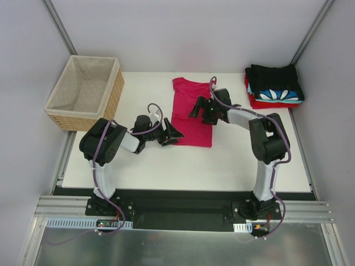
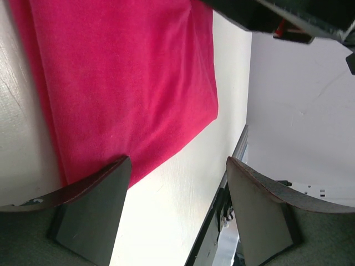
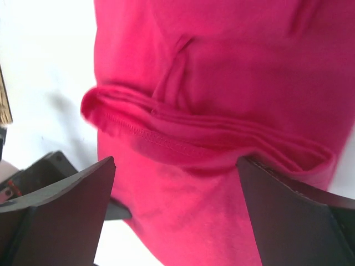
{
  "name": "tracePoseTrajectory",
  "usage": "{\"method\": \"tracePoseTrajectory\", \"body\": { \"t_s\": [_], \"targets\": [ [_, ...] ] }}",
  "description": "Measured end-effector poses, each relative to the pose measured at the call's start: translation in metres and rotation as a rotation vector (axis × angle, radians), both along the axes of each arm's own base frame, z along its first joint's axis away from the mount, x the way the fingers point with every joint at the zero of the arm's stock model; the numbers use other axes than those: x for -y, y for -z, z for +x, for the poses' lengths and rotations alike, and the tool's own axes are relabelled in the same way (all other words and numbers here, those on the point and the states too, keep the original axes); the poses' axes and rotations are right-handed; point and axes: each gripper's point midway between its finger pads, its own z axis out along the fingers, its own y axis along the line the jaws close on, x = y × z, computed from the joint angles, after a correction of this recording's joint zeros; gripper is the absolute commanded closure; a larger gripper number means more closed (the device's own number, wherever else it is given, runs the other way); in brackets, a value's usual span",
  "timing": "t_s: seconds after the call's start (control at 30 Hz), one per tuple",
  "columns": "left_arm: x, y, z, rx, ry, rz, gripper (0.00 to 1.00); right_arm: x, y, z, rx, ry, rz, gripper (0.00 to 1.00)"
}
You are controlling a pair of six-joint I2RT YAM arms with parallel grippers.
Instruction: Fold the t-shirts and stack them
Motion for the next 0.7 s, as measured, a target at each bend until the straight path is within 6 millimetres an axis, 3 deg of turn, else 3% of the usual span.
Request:
{"method": "tracePoseTrajectory", "body": {
  "t_s": [0.47, 0.6, 0.7],
  "targets": [
    [-0.004, 0.001, 0.002, -0.002, -0.004, 0.003, 0.29, 0.062, 0.003, 0.052, 0.04, 0.176, -0.076, 0.03],
    [-0.004, 0.001, 0.001, -0.003, -0.004, 0.003, 0.29, 0.063, 0.001, 0.047, 0.04, 0.167, -0.097, 0.03],
    [-0.006, -0.002, -0.002, -0.004, -0.004, 0.007, 0.29, 0.058, -0.017, 0.026, 0.057, 0.132, -0.125, 0.03]
  ]
}}
